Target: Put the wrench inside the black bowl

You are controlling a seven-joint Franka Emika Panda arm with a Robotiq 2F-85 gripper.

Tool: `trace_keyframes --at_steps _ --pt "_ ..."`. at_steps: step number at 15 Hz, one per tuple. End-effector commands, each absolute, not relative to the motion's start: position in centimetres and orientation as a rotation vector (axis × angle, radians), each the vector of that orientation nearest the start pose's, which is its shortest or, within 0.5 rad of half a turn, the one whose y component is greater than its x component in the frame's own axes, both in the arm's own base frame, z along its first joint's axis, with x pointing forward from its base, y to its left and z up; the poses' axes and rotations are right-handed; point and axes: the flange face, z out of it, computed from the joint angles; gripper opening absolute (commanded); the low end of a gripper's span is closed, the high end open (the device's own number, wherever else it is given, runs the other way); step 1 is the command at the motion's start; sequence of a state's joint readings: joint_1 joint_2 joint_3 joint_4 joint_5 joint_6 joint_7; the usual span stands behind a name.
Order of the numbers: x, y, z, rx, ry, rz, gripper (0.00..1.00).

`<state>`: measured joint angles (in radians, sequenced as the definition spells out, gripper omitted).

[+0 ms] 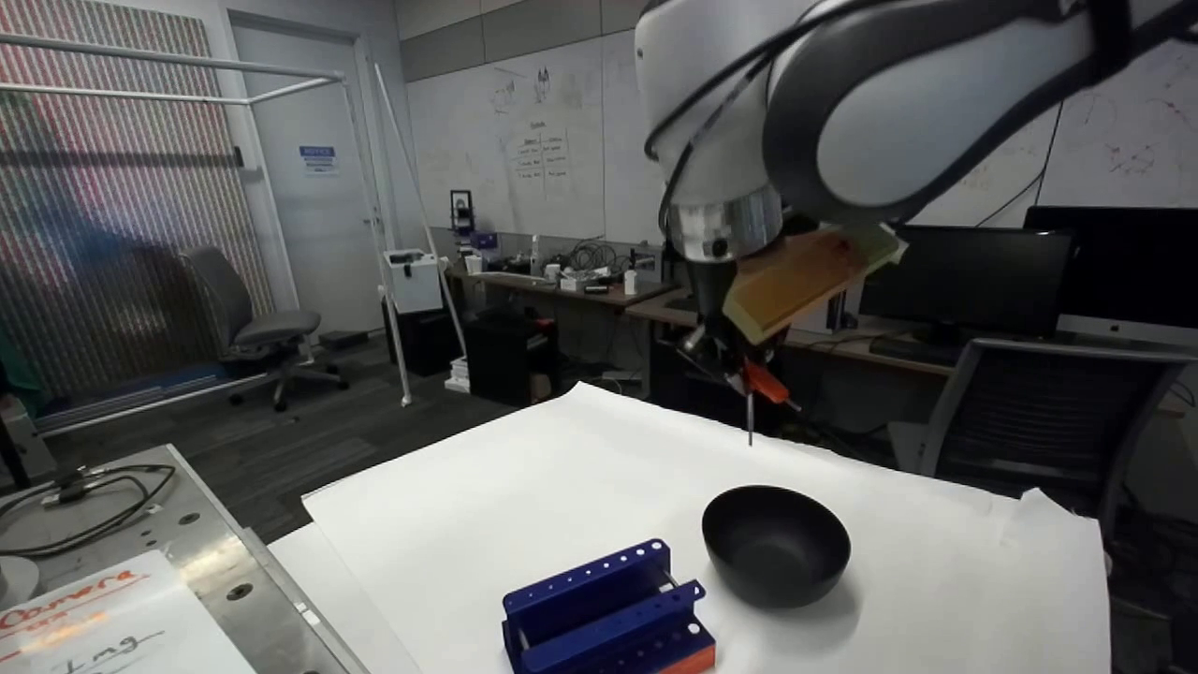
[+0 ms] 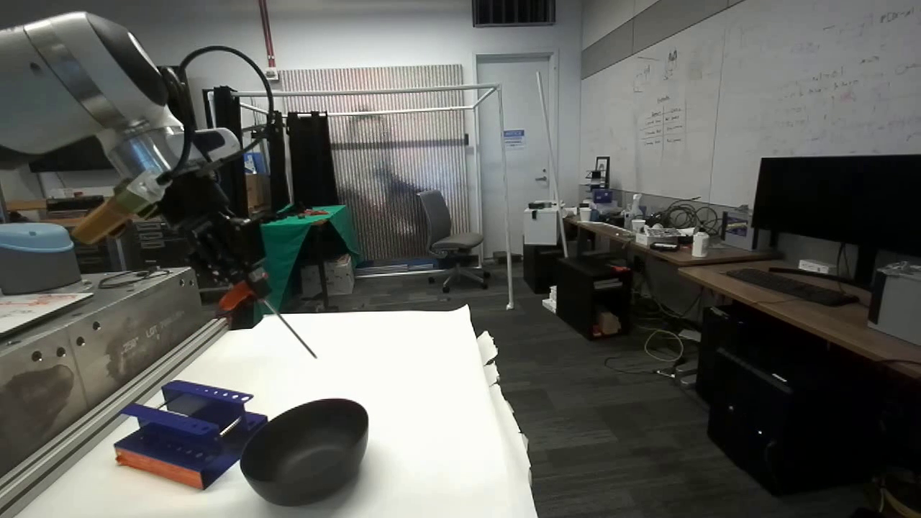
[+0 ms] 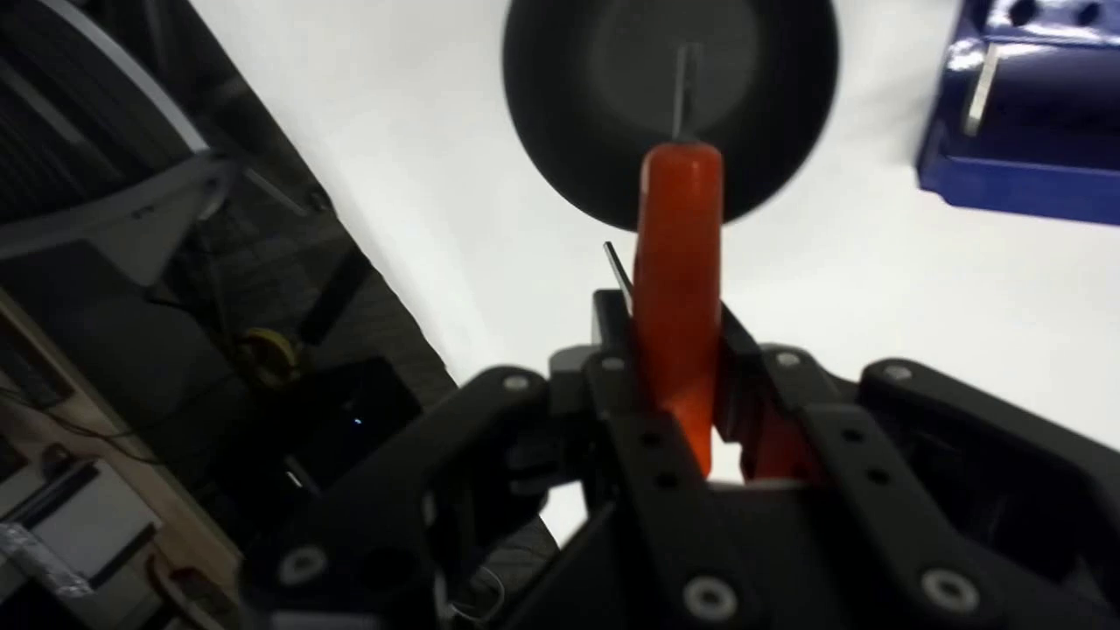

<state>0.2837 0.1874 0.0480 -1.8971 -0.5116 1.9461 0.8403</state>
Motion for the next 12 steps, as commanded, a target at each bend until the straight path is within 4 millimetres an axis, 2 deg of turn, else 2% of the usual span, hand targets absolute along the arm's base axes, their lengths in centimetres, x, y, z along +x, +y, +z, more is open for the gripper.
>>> trace_keyframes --at_steps 1,4,7,8,9,10,12 --pt "57.6 14.5 34.2 -3.68 0.536 -0.055 0.12" --pt "57.9 14.5 29.3 -3.674 0.449 0.121 0.13" --pt "58.4 14.9 26.2 -3.656 0.38 0.139 0.13" --pt "58.5 15.0 25.6 -3.651 0.37 0.148 0.46" --pt "58.7 15.0 25.2 -3.64 0.363 0.151 0.47" --pt "58.7 15.0 24.9 -3.639 0.361 0.162 0.53" --pt "58.7 15.3 25.3 -3.612 0.307 0.185 0.69"
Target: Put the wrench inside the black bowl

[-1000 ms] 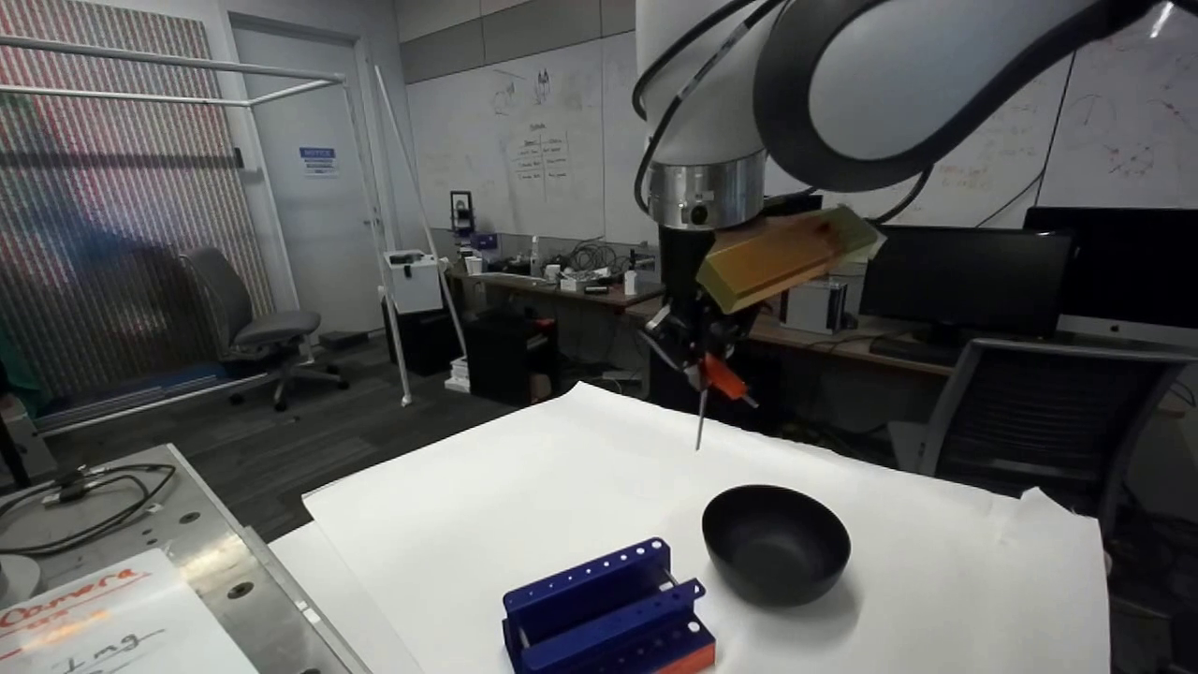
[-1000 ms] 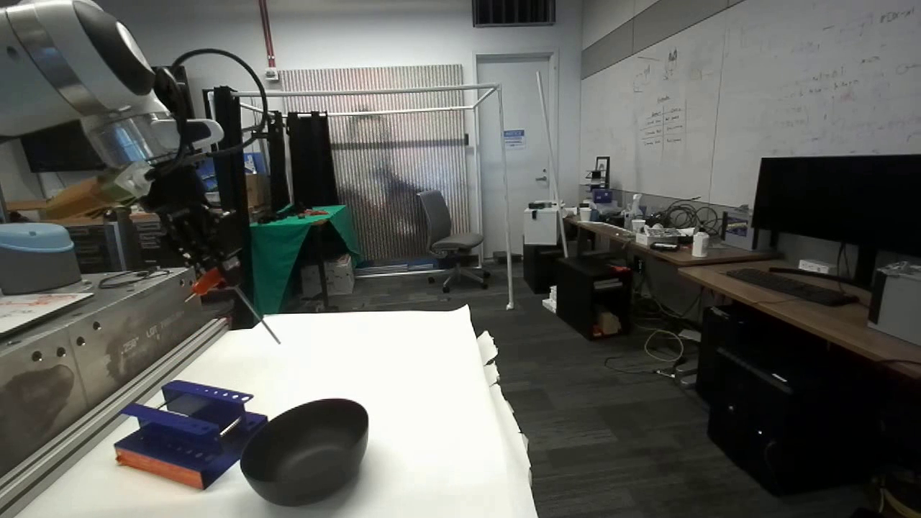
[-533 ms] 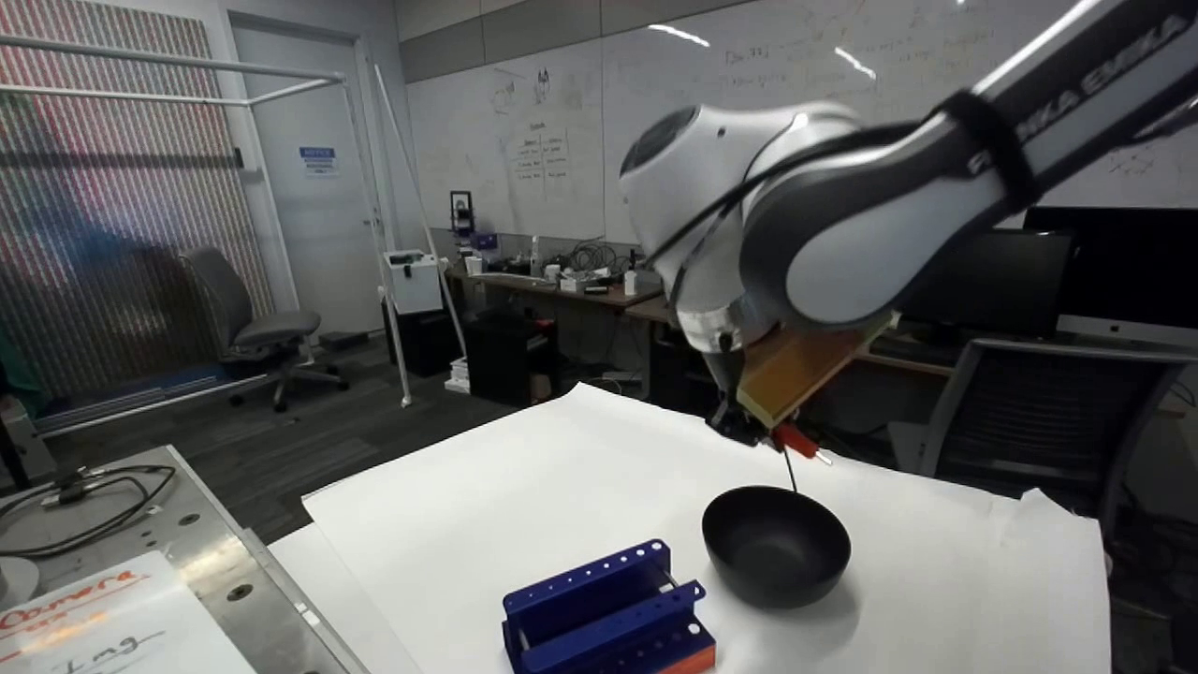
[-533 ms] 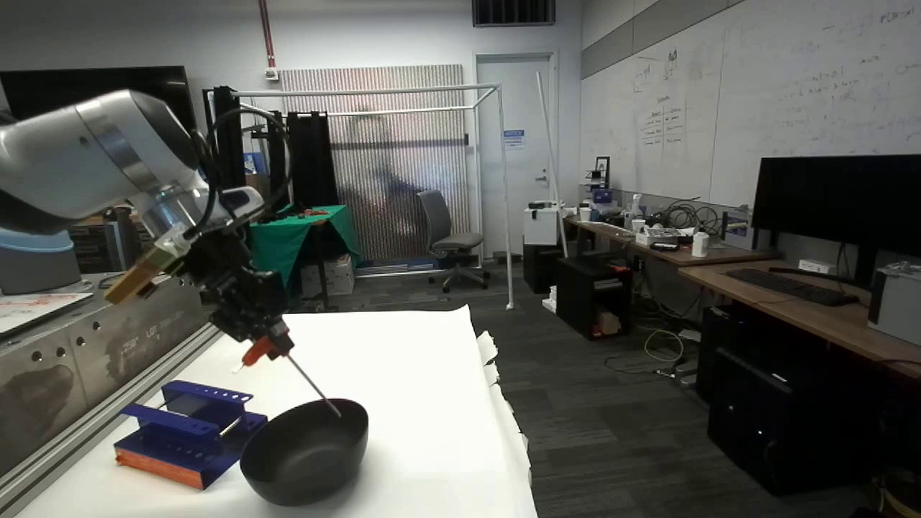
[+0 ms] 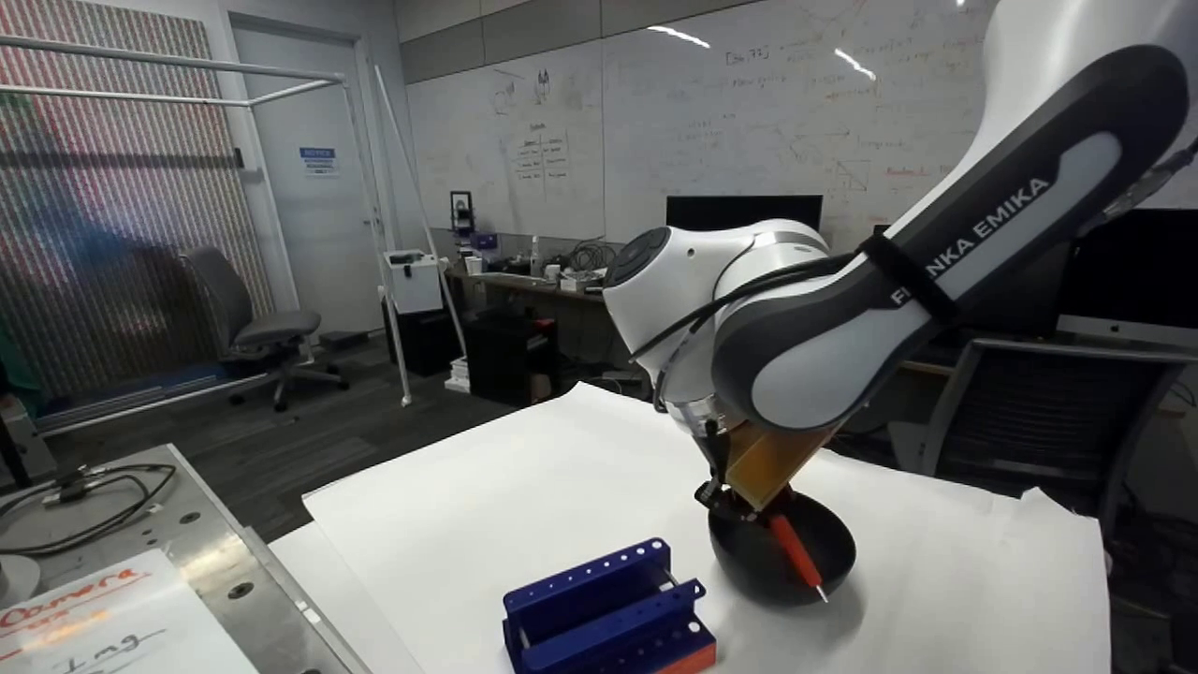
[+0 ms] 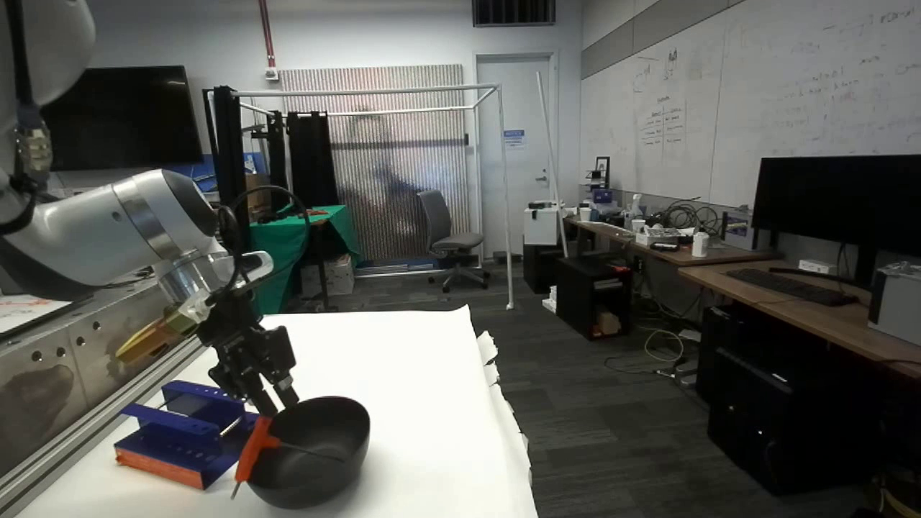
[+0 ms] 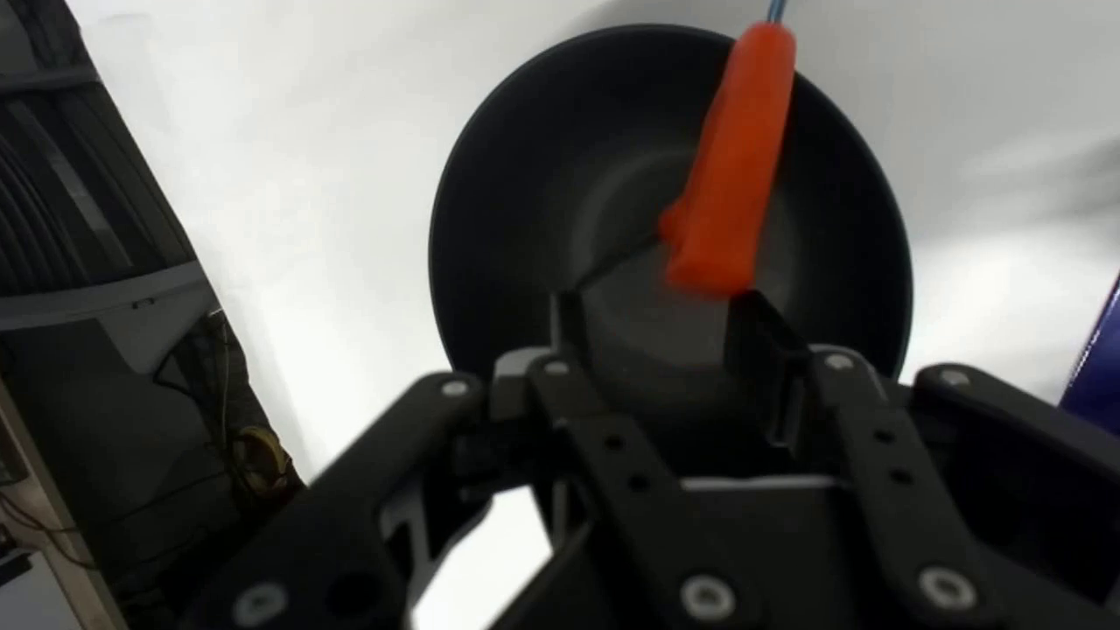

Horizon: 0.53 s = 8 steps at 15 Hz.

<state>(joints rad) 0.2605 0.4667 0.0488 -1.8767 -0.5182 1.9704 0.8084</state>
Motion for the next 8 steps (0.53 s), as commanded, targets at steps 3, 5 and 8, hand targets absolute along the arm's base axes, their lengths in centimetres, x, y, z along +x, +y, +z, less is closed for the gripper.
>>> trace_keyframes --at_steps 3,5,8 --pt "57.8 15.9 28.2 2.774 -0.11 -0.137 0.92" --pt "56.9 16.0 31.0 2.856 -0.028 -0.128 1.0" --pt "55.1 15.0 36.1 2.974 0.089 -0.088 1.0"
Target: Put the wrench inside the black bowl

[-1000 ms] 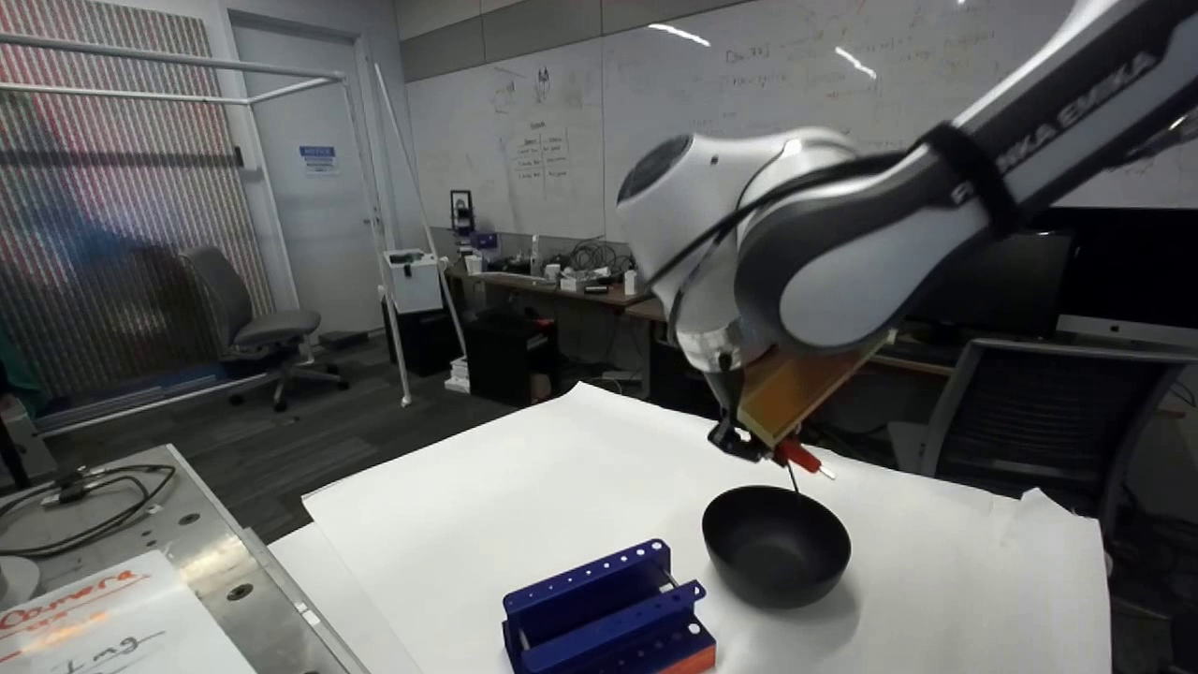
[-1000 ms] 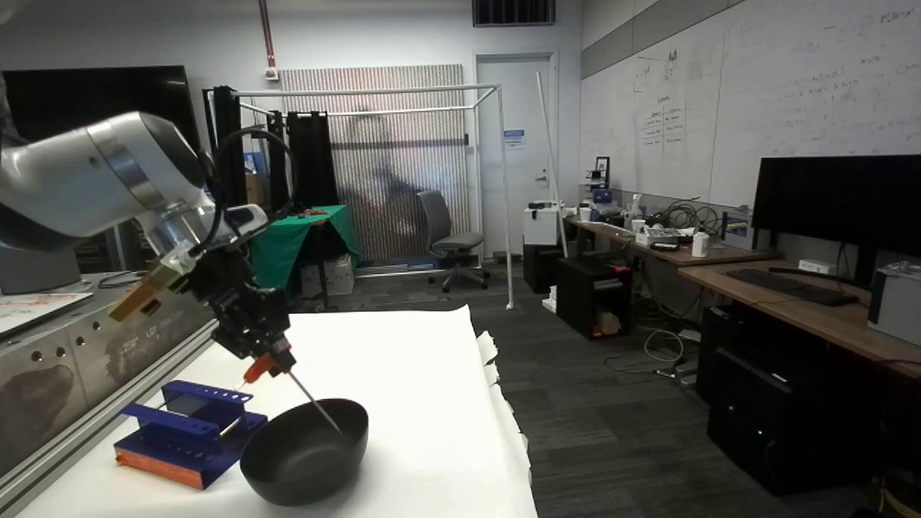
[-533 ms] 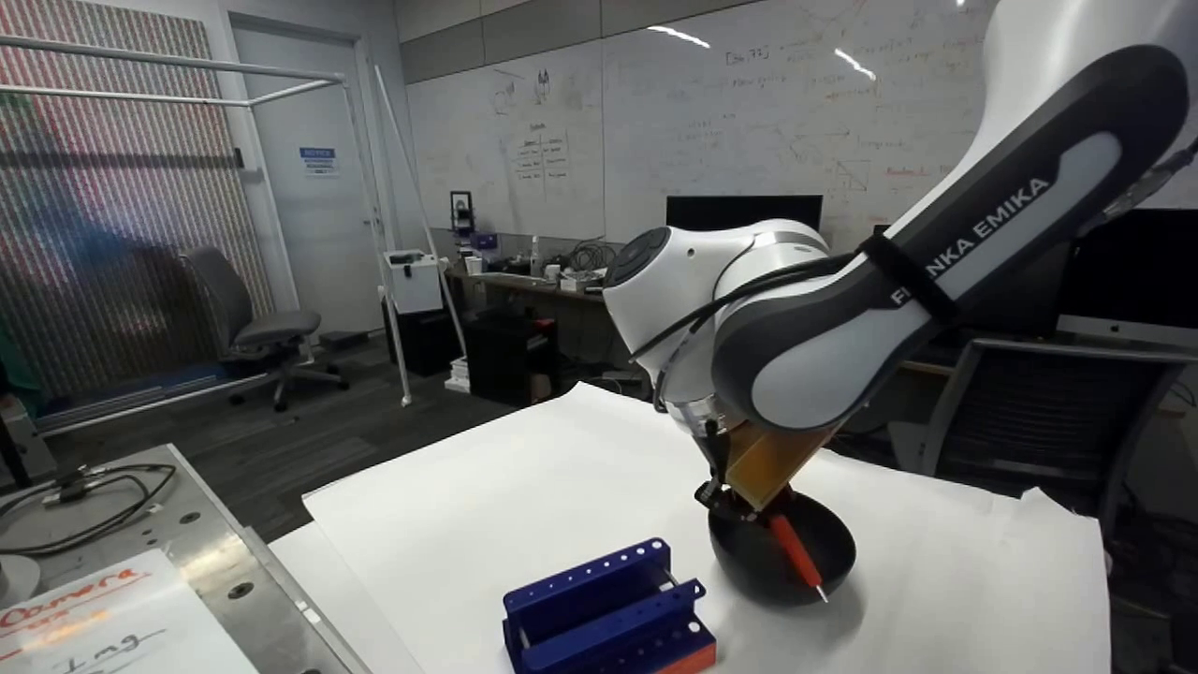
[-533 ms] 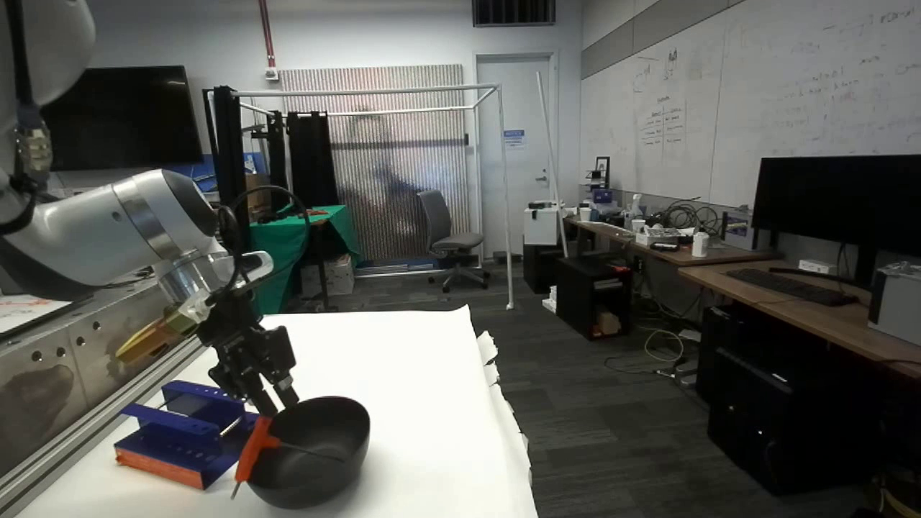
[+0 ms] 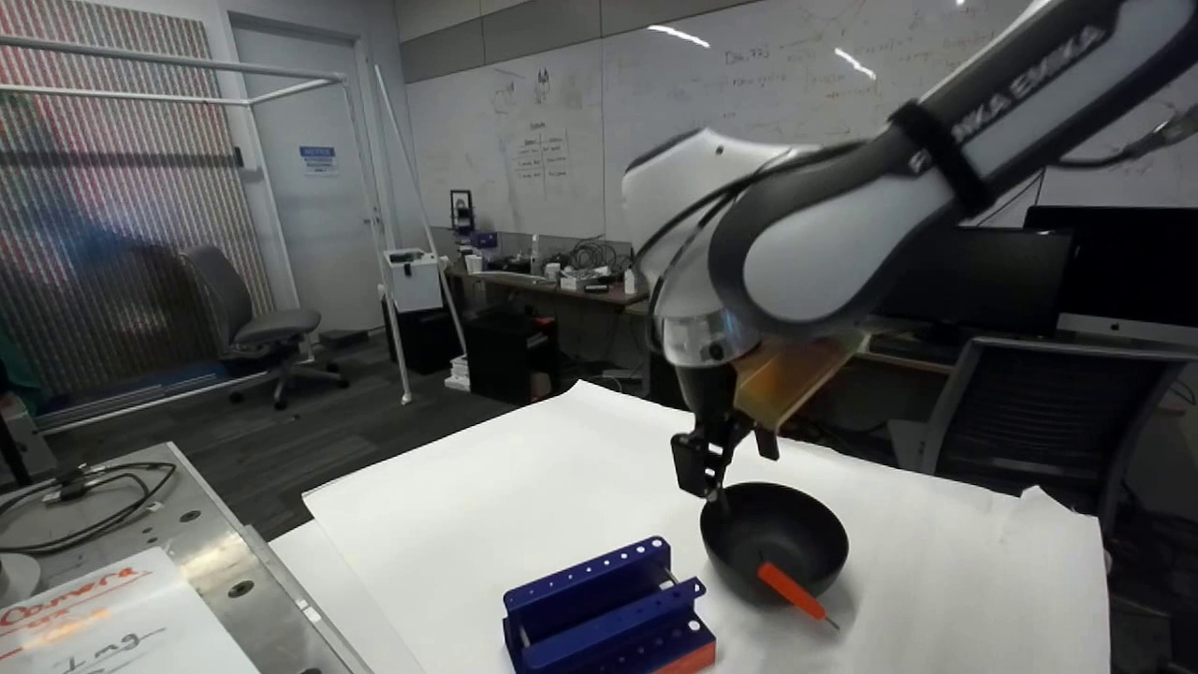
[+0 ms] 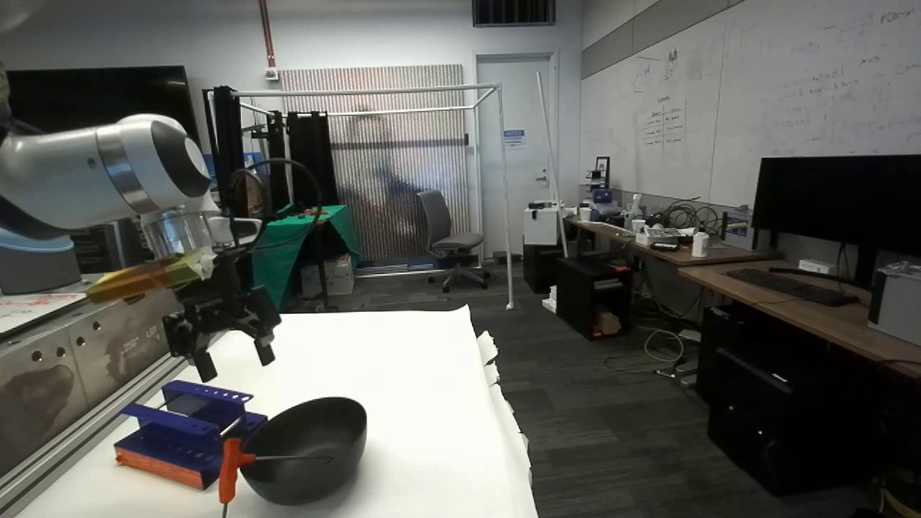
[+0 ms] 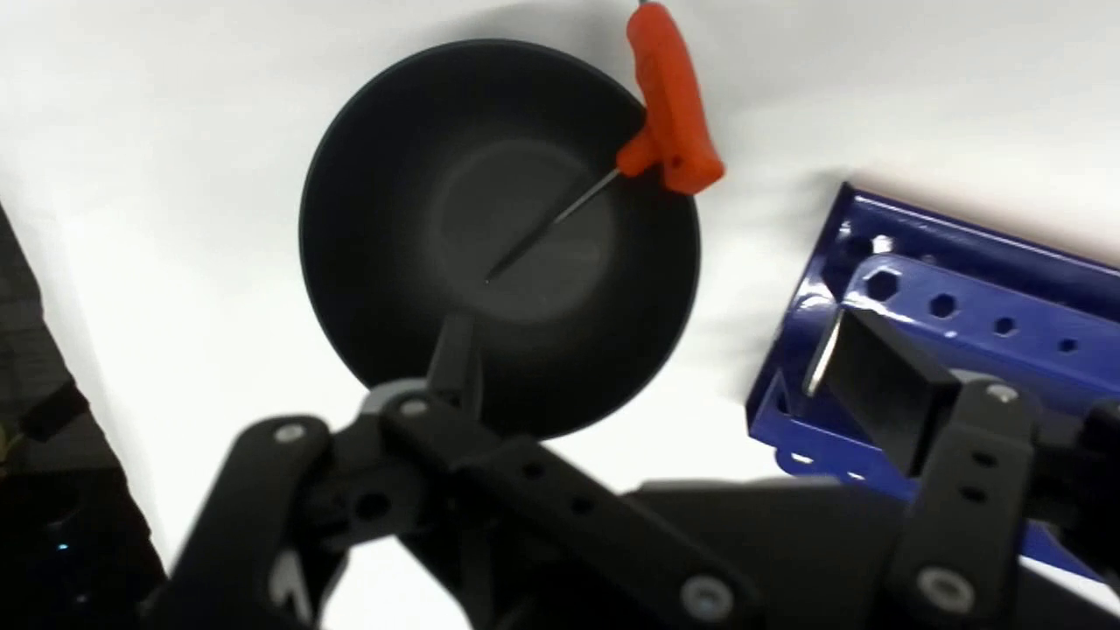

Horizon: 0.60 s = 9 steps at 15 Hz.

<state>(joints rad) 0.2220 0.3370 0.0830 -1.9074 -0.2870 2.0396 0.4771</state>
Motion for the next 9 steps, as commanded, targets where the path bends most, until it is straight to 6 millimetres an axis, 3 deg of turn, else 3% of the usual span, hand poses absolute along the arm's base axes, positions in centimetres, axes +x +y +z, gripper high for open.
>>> trace_keyframes --at_steps 1,4,6,7,9 --pt "54.5 14.6 37.7 -3.264 -0.145 0.092 1.0" --pt "52.4 12.8 42.0 -3.148 -0.25 0.077 0.99" --pt "51.1 11.5 43.9 -3.086 -0.304 0.085 1.0" --pt "53.1 12.6 42.2 -3.139 -0.244 0.098 1.0" --pt "52.7 12.1 43.1 -3.133 -0.245 0.086 1.0"
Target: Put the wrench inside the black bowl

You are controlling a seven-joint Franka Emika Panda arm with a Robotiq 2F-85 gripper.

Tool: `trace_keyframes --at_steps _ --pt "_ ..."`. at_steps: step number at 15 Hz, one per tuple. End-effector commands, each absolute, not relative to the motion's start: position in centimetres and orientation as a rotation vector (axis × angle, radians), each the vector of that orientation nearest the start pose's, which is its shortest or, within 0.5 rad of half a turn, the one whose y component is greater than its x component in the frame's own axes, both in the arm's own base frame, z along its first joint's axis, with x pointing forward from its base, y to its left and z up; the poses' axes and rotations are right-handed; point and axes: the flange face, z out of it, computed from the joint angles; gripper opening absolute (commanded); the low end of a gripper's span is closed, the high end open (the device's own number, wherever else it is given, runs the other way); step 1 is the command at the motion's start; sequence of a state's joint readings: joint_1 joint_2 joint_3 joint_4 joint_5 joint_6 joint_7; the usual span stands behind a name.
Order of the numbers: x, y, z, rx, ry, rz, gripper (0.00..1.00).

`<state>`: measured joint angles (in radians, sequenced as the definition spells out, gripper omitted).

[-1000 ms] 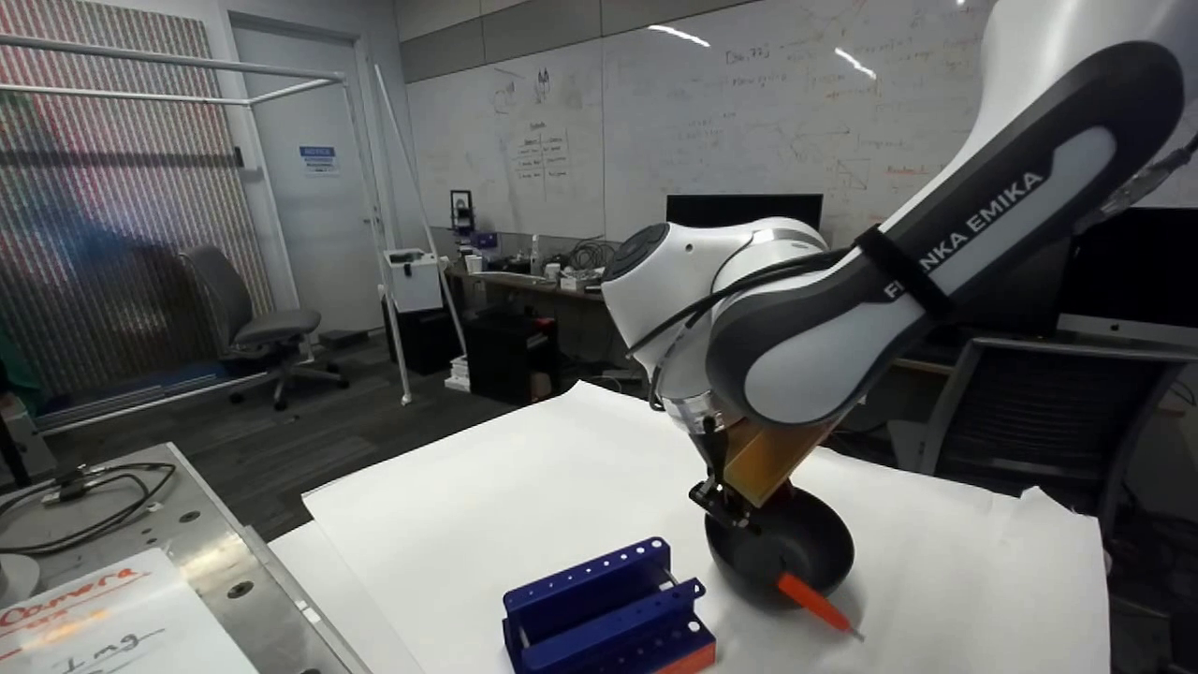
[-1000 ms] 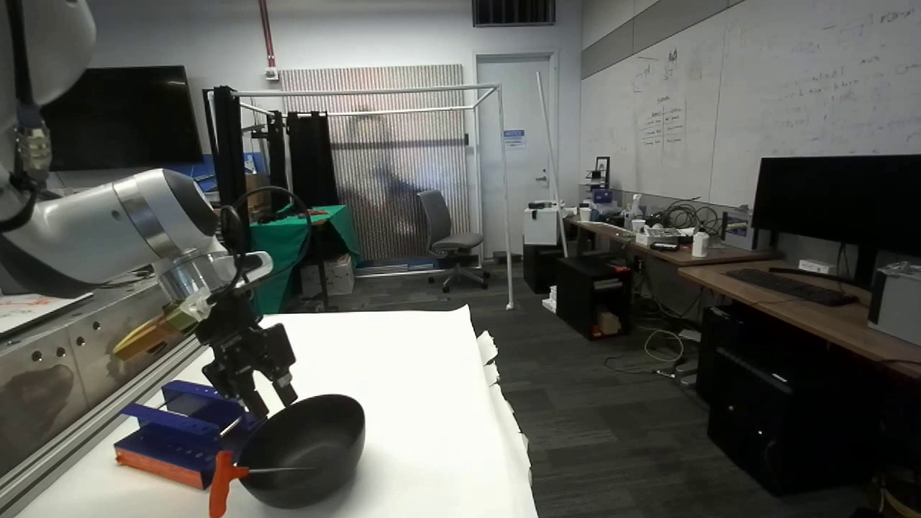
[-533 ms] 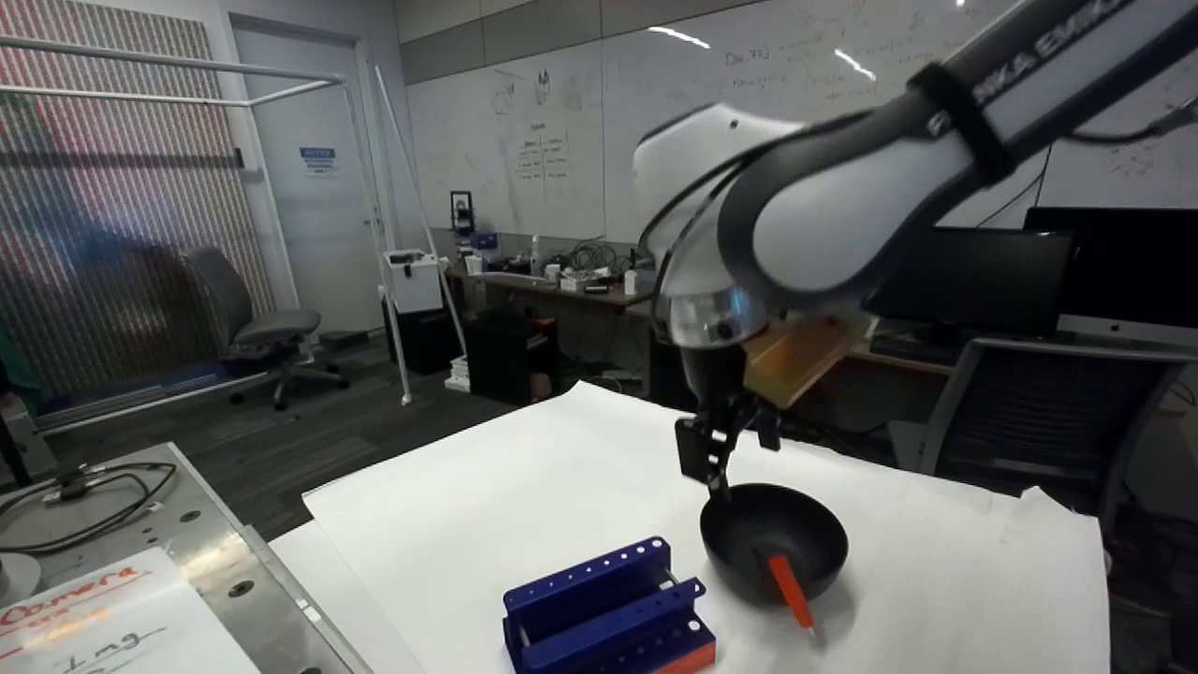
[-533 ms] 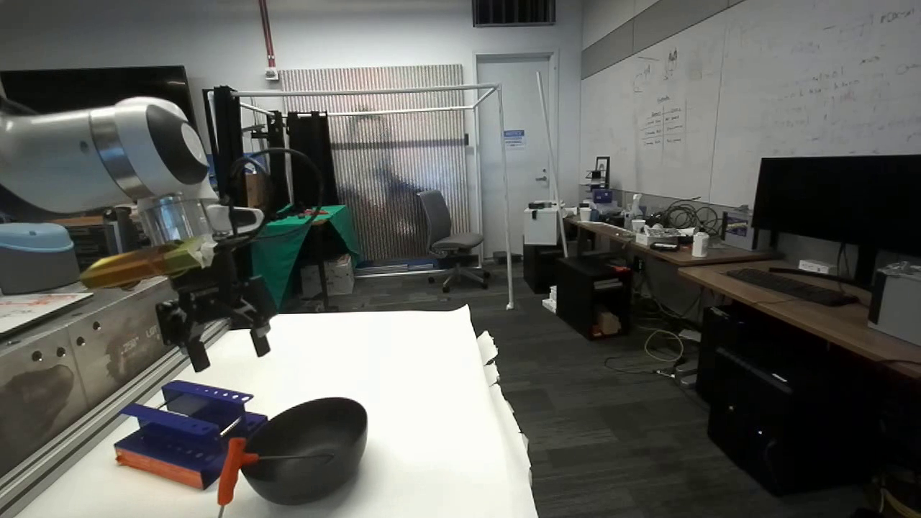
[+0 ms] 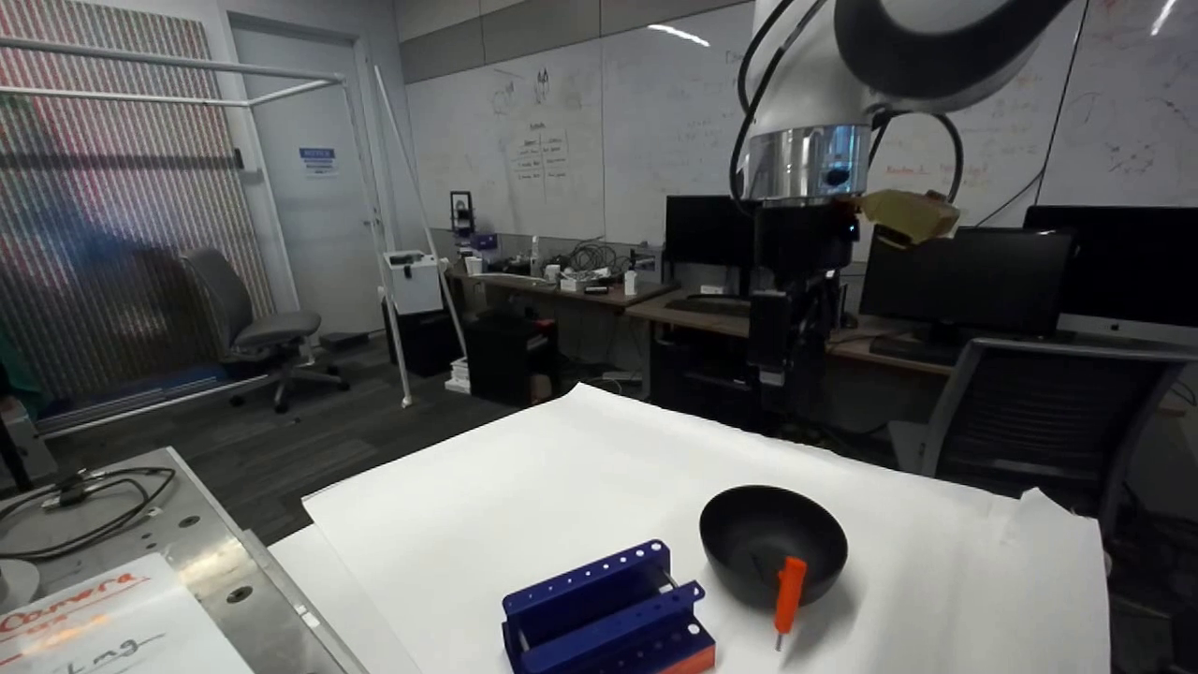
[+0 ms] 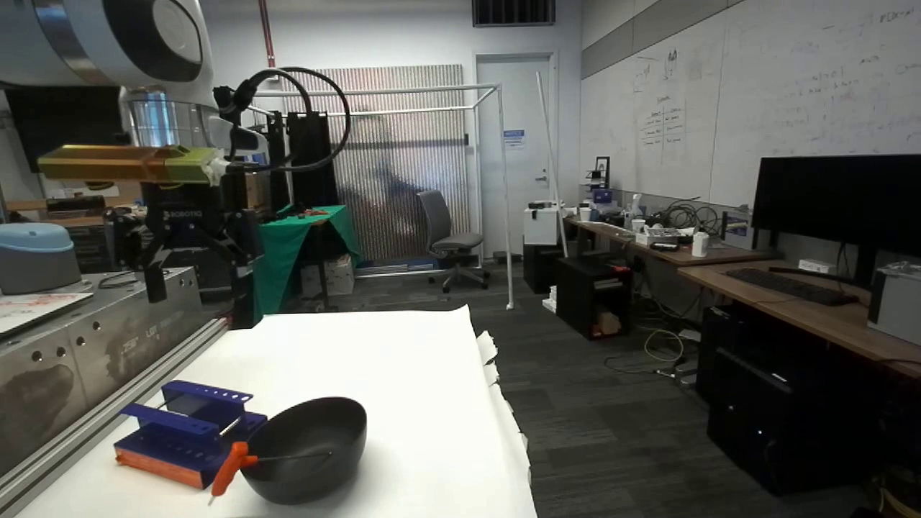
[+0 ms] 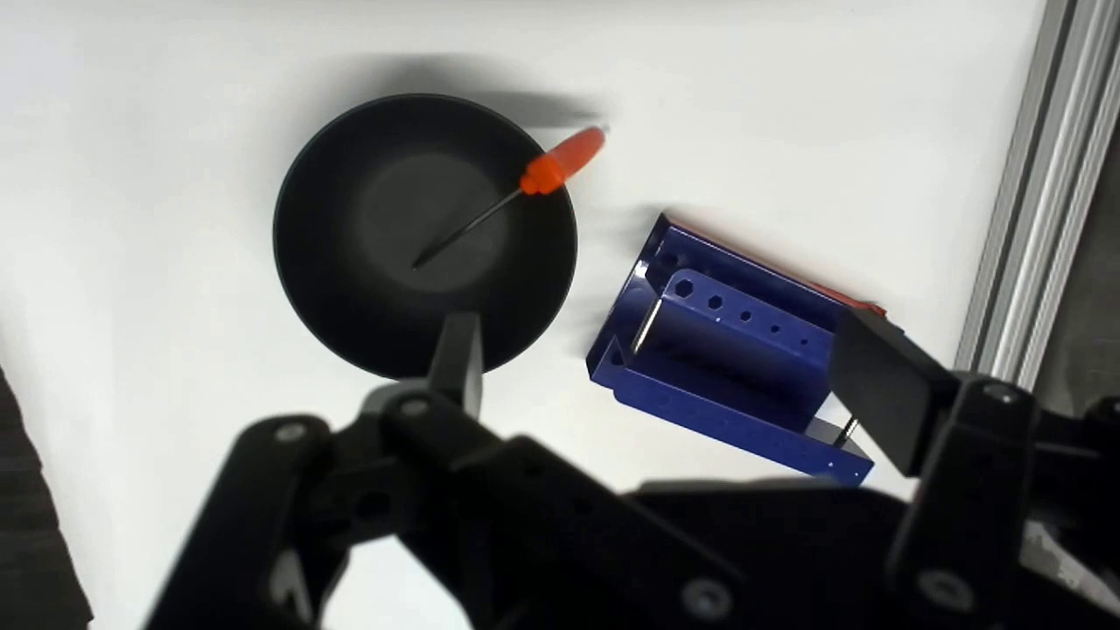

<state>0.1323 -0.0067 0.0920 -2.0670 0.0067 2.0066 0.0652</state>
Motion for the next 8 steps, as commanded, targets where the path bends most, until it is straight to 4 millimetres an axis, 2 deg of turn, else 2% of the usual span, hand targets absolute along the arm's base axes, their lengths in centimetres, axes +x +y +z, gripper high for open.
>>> trace_keyframes --at_steps 1,4,8 --pt "52.7 12.1 42.8 -3.133 -0.245 0.094 1.0" --pt "52.9 12.4 41.5 -3.133 -0.252 0.127 1.0" --pt "53.0 12.4 41.4 -3.133 -0.252 0.129 1.0"
